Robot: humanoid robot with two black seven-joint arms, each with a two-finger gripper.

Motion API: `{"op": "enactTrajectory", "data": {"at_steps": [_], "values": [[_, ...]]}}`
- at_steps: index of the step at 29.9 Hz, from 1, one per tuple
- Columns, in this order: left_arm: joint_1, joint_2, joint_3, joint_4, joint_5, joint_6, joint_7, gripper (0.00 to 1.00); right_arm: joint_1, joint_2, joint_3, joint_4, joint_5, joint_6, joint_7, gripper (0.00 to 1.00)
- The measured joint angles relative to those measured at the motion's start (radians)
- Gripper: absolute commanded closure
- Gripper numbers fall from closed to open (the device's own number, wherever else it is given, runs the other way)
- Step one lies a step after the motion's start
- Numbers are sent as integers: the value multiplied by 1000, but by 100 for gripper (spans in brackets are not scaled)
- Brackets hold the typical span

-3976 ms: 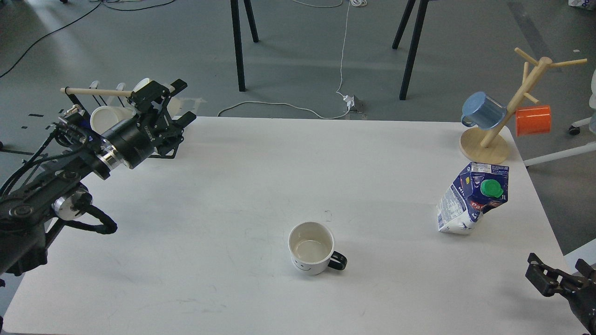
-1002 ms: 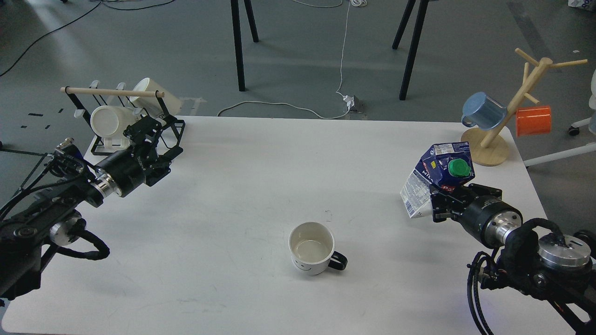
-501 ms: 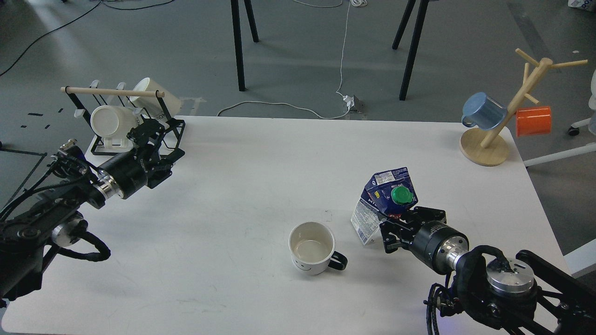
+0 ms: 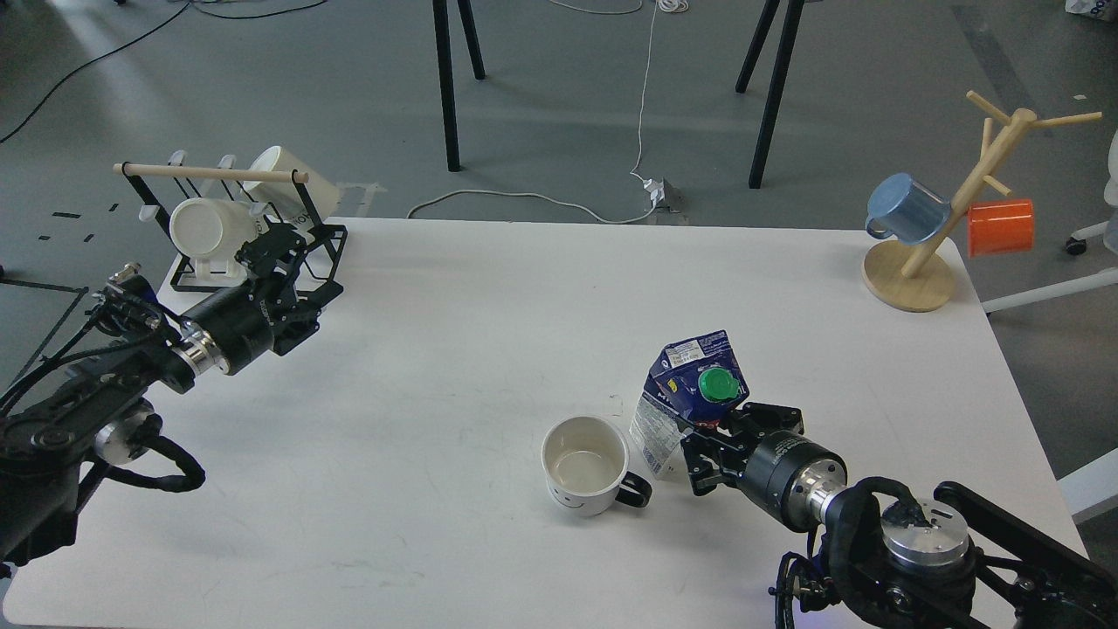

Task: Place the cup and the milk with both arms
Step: 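Carry the milk carton with the right gripper beside the white mug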

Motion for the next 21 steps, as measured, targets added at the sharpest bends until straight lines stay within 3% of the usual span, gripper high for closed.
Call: {"op": "enactTrajectory", "data": {"at_steps": [5, 8, 13, 19, 21], "values": [[9, 4, 0, 2, 1, 0, 0, 7, 0, 10, -3, 0, -1, 1, -1, 68], [9, 7, 0, 6, 1, 0, 0, 7, 0, 11, -3, 0, -1, 1, -1, 62], [9, 8, 0, 7, 1, 0, 0, 7, 0, 11, -3, 0, -2, 2, -1, 44], [9, 4, 0, 9, 1, 0, 0, 7, -2, 10, -3, 0, -5, 1, -1, 6], [9, 3, 0, 9, 1, 0, 0, 7, -5, 9, -3, 0, -6, 1, -1, 4]]}}
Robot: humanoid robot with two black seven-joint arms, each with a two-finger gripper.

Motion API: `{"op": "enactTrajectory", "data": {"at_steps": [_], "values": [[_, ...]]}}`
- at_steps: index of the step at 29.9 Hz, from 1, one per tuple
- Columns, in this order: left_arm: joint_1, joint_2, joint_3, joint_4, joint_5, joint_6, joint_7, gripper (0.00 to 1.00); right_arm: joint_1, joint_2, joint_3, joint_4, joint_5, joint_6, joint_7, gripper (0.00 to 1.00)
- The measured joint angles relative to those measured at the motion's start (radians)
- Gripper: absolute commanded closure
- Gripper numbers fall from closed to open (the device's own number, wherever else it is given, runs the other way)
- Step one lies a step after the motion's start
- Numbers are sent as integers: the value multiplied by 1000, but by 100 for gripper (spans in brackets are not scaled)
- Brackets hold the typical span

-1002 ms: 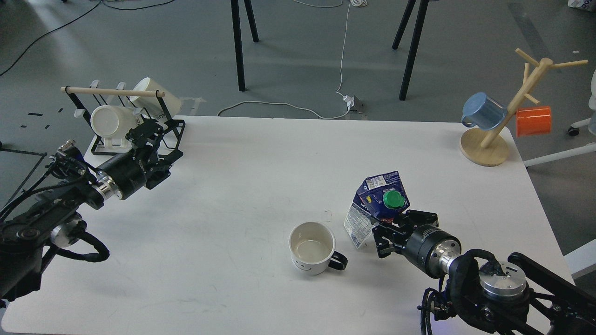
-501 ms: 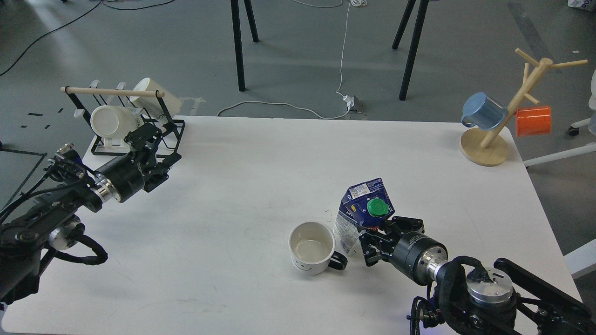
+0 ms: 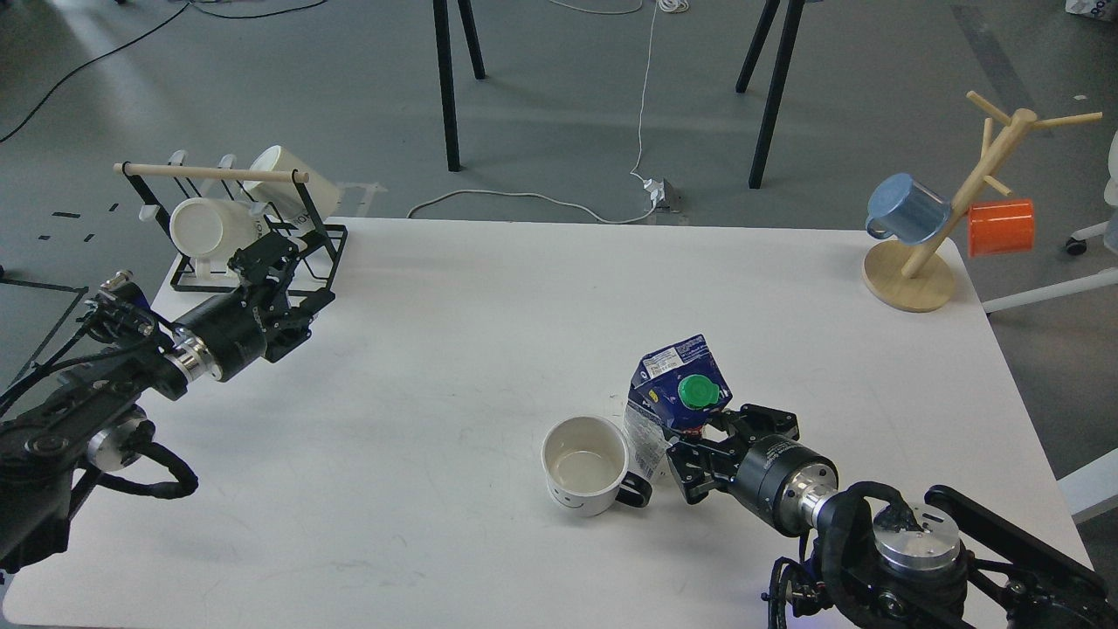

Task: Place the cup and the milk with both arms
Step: 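Carry the milk carton with the right gripper beside the white mug, then open the right gripper and withdraw it from the carton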

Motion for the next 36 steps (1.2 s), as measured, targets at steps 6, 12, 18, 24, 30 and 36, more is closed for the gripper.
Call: {"op": "enactTrajectory", "data": {"at_steps": [6, 12, 18, 24, 30, 36], "values": [[0, -2, 0, 2, 0, 0, 0, 7, -9, -5, 0, 0, -2, 1, 0, 4], [0, -5, 0, 16, 0, 0, 0, 7, -25, -10, -1, 0, -2, 16, -1, 4], [0, -5, 0, 20, 0, 0, 0, 7, -51, -11, -3, 0, -2, 26, -1, 4], [0, -6, 0, 20, 0, 0, 0, 7, -82, -18, -3, 0, -3, 26, -1, 4], [0, -7, 0, 20, 0, 0, 0, 7, -115, -50, -3, 0, -7, 32, -2, 4], [0, -7, 0, 20, 0, 0, 0, 7, -152, -126, 5, 0, -7, 97, -3, 4]]}}
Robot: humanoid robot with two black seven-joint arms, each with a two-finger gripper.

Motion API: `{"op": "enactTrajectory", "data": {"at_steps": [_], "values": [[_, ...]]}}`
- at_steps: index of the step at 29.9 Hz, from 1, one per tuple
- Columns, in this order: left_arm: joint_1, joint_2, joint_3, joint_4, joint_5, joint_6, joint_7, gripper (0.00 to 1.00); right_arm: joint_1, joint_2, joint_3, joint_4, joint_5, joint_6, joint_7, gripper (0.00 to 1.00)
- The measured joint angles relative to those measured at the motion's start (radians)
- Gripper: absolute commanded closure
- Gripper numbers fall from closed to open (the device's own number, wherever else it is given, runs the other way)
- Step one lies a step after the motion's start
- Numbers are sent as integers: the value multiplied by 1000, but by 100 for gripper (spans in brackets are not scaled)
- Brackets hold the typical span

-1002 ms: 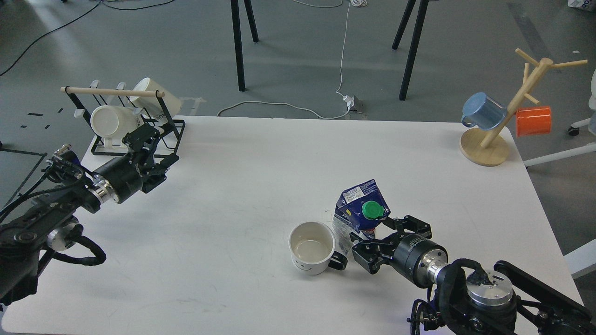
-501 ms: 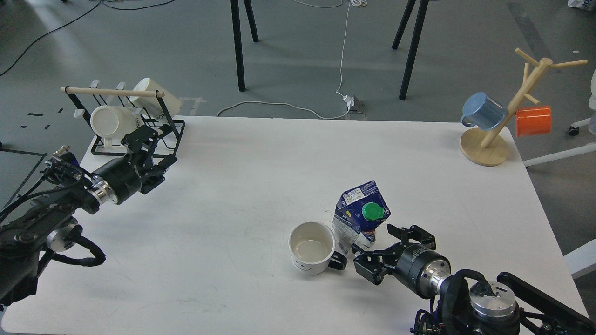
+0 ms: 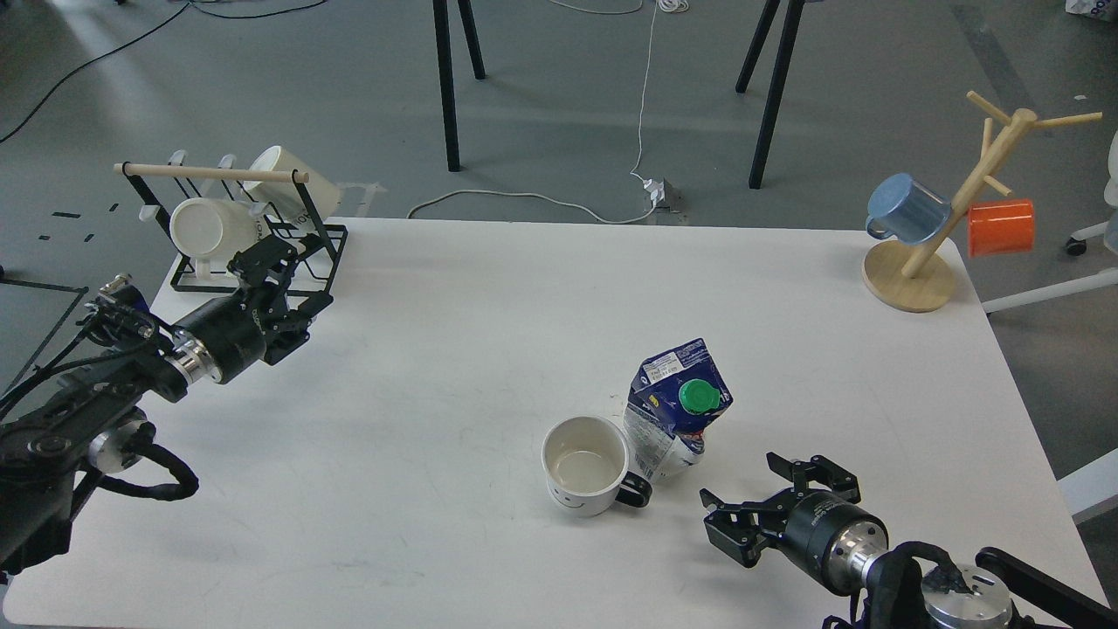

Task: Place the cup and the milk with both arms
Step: 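Open the right gripper and withdraw it from the carton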

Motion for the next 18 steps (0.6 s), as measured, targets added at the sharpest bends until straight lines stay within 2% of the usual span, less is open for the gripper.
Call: {"op": "enactTrajectory", "data": {"at_steps": [12, 16, 18], "values": [[0, 0, 0, 0, 0, 0, 0, 7, -21, -209, 38, -8, -4, 119, -23, 4], [0, 1, 0, 0, -1, 0, 0, 7, -19, -257, 103, -46, -39, 271, -57, 4], [0, 2, 0, 0, -2, 0, 0, 7, -12, -265, 151, -87, -70, 396, -89, 4]]}}
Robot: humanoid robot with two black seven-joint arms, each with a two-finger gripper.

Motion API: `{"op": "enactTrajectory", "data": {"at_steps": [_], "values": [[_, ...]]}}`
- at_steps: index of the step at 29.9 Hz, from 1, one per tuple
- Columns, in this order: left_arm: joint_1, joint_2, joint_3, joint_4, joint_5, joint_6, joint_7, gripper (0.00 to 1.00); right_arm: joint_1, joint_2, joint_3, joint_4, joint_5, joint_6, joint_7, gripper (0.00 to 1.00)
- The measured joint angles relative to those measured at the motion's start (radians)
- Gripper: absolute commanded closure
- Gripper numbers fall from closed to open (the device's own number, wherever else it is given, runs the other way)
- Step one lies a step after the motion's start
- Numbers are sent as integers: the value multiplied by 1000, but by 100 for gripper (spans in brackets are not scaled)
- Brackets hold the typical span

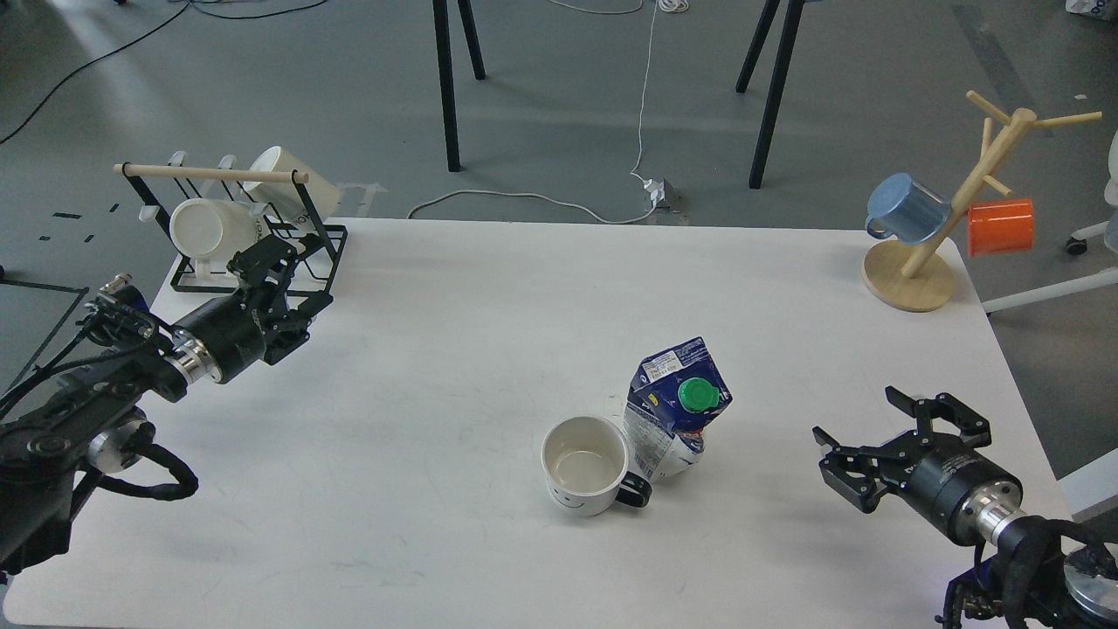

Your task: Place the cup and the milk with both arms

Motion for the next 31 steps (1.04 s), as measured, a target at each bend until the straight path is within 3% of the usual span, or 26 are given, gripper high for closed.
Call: {"op": "enactTrajectory", "data": {"at_steps": [6, 12, 20, 31], "values": [[0, 8, 0, 0, 0, 0, 0, 7, 104, 8, 105, -125, -123, 303, -119, 4], [0, 9, -1, 1, -2, 0, 0, 7, 279, 70, 69, -260, -276, 361, -199, 4], [-1, 12, -4, 2, -6, 0, 0, 7, 436, 131, -83, -427, -302, 362, -201, 4], [-2, 11, -5, 2, -8, 0, 0, 7, 440, 199, -92, -462, -305, 362, -197, 4]]}}
